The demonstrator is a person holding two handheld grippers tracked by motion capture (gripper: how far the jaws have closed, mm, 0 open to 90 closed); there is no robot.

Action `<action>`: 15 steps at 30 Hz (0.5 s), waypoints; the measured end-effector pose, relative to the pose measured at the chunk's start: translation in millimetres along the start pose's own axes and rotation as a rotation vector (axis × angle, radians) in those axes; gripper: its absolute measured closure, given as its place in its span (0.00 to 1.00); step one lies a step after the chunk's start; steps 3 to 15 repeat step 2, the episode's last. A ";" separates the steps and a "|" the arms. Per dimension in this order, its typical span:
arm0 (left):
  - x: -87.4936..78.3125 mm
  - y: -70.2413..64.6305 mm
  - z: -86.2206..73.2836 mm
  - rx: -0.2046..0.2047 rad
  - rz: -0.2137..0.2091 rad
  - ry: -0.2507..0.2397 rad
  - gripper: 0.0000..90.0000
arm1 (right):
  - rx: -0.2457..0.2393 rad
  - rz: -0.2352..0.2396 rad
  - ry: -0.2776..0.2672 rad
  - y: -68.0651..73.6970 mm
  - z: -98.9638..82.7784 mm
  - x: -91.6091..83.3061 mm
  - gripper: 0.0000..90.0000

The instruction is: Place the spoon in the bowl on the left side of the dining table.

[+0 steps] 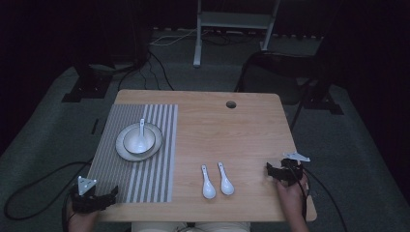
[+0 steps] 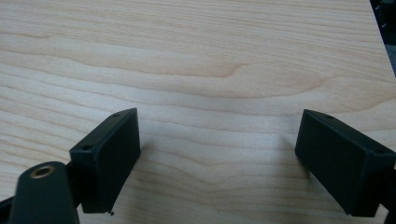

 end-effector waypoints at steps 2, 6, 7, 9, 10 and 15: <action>-1.2 0.5 0.2 -0.005 0.000 0.000 0.01 | 0.000 0.000 0.000 0.0 0.0 0.0 0.15; -1.2 0.5 0.2 -0.005 0.000 0.000 0.01 | 0.000 0.000 0.000 0.0 0.0 0.0 0.15; -1.2 0.5 0.2 -0.005 0.000 0.000 0.01 | 0.000 0.000 0.000 0.0 0.0 0.0 0.15; -1.2 0.5 0.2 -0.005 0.000 0.000 0.01 | 0.000 0.000 0.000 0.0 0.0 0.0 0.15; -1.2 0.5 0.2 -0.005 0.000 0.000 0.01 | 0.000 0.000 0.000 0.0 0.0 0.0 0.15; -1.2 0.5 0.2 -0.005 0.000 0.000 0.01 | 0.000 0.000 0.000 0.0 0.0 0.0 0.15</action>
Point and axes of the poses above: each handheld gripper's, and its own axes: x roughly forward along the jaws, z roughly out of its top, y roughly to its left, the point moved 4 cm from there along x, roughly forward along the jaws, and after that the axes turned 12 degrees about y, right-handed, at the moved point
